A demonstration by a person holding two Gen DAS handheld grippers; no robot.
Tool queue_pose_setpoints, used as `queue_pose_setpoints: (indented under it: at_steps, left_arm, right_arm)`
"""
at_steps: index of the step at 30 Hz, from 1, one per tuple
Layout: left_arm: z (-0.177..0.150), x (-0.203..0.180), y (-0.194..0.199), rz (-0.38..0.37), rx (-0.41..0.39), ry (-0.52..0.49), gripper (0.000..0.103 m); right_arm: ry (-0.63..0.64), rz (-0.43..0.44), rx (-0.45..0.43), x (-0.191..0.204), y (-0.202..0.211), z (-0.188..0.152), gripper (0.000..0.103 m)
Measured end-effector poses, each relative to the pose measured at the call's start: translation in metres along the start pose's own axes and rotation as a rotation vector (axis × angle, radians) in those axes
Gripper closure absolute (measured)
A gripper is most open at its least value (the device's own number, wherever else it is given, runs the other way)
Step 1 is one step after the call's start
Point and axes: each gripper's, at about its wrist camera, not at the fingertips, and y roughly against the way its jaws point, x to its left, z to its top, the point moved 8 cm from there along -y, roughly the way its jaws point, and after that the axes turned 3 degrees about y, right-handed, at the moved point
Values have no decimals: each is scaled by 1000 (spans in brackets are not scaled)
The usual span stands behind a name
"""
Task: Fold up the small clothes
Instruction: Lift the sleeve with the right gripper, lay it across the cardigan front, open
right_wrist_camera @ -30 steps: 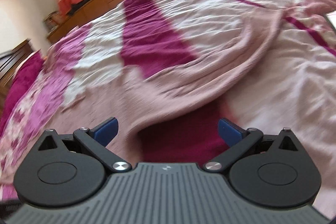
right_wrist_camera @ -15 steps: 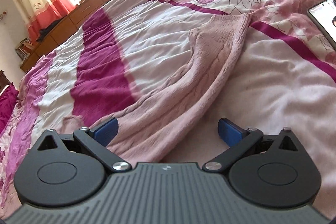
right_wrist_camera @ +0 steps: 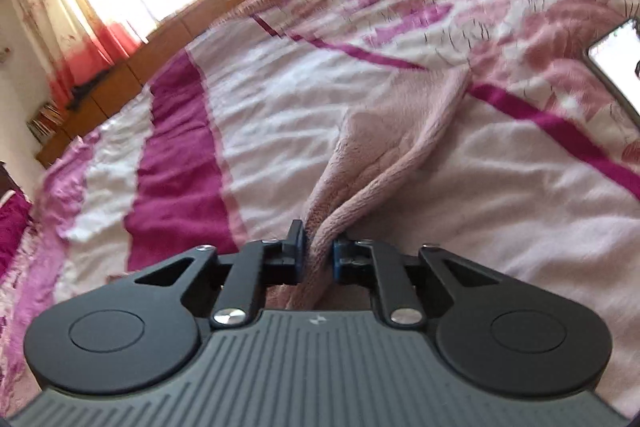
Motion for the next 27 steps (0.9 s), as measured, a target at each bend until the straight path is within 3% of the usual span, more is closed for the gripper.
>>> queue_pose_setpoints:
  at_steps: [9,14,27]
  left_arm:
    - [12,28,11,22,-44,45,0]
    - [20,48,17,61,-74,53,0]
    - [35,84,29,74,-117,67,0]
  right_arm:
    - [24,33,-150,24,62,37,91]
    - [78,63,-190,50,93,46,91]
    - [225,171,-202,172,129,18,91]
